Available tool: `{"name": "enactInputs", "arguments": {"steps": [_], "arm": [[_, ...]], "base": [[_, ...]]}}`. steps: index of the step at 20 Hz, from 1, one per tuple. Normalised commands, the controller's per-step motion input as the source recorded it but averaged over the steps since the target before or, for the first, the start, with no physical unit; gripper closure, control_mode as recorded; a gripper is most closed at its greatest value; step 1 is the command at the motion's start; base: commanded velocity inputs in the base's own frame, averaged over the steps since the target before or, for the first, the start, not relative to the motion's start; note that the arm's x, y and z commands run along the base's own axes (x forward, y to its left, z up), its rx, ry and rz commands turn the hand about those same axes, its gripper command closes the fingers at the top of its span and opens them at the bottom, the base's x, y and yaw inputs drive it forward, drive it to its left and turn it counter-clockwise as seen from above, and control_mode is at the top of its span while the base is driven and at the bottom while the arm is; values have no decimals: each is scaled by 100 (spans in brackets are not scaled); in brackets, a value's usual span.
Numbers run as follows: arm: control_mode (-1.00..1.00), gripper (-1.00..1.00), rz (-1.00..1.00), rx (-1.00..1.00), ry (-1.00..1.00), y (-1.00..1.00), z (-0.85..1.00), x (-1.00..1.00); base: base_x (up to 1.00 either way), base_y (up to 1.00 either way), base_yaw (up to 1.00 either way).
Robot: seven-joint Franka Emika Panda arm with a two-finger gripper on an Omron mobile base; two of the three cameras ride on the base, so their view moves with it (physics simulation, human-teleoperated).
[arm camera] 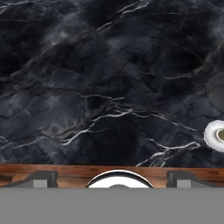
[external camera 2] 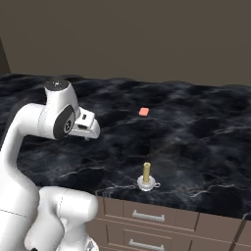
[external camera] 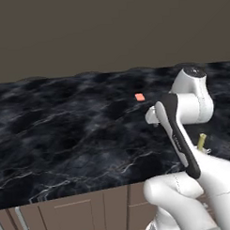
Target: Pick the candle and jar from the dining table and place them in the open cabinet. Close the cabinet after placing the objects.
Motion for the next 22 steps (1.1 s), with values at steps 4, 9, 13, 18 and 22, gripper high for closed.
{"name": "enactInputs", "arguments": {"steps": [4, 9, 13, 18, 22], "arm": [[-100, -100, 0, 0, 0, -9, -20, -25], [-100, -100, 0, 0, -5, -22, -19, -36], [-100, -100, 1, -1, -9, -29, -18, -38], [-100, -100, 0, -1, -7, -26, -19, -34], [-100, -100, 0, 0, -4, -25, -10, -9]], "base": [[0, 0, 0], [0, 0, 0], [0, 0, 0], [0, 0, 0], [0, 0, 0]]}}
